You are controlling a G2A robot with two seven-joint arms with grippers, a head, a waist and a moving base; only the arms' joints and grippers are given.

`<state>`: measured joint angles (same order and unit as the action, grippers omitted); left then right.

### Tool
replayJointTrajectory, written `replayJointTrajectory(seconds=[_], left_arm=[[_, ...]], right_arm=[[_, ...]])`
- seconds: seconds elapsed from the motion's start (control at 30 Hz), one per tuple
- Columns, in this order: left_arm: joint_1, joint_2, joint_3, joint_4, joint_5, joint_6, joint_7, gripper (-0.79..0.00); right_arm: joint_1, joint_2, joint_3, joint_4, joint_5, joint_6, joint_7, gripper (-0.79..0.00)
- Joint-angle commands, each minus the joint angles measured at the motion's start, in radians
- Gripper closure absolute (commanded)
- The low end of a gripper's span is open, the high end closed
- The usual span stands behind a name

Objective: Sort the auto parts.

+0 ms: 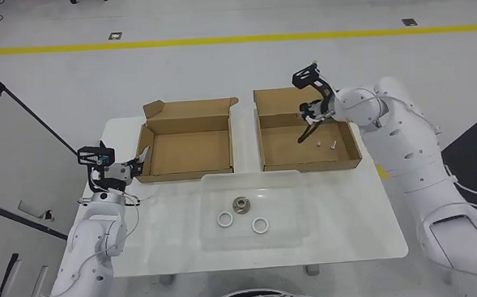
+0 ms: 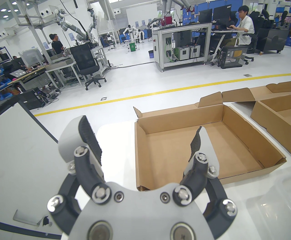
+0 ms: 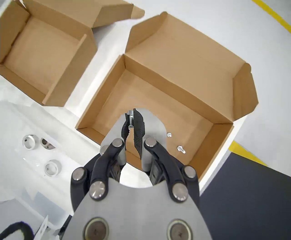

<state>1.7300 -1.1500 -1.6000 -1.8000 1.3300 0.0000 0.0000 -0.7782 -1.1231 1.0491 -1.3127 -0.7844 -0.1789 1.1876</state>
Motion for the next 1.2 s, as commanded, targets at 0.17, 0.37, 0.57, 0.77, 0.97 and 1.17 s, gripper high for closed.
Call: replayJointTrajectory(seconds=[0.17, 0.37, 0.57, 0.77, 0.97, 1.17], left_arm=[[0.0, 0.0, 0.0, 0.0, 0.0, 0.0, 0.0, -0.785], [0.0, 0.0, 0.0, 0.0, 0.0, 0.0, 0.0, -0.785], [0.0, 0.0, 0.0, 0.0, 0.0, 0.0, 0.0, -0.785], [0.0, 0.0, 0.0, 0.0, 0.0, 0.0, 0.0, -0.785], [0.0, 0.0, 0.0, 0.0, 0.0, 0.0, 0.0, -0.785], [0.0, 0.0, 0.0, 0.0, 0.0, 0.0, 0.0, -0.785]], right_arm=[[0.04, -0.026, -0.098, 0.138, -0.038, -0.004, -0.009, 0.0], [0.077, -0.057, -0.181, 0.264, -0.063, -0.003, -0.046, 0.0], [0.114, -0.094, -0.258, 0.377, -0.076, -0.007, -0.07, 0.0], [0.145, -0.127, -0.317, 0.471, -0.112, 0.003, -0.093, 0.0], [0.165, -0.154, -0.348, 0.545, -0.117, 0.005, -0.11, 0.0], [0.182, -0.177, -0.367, 0.61, -0.116, 0.002, -0.121, 0.0]])
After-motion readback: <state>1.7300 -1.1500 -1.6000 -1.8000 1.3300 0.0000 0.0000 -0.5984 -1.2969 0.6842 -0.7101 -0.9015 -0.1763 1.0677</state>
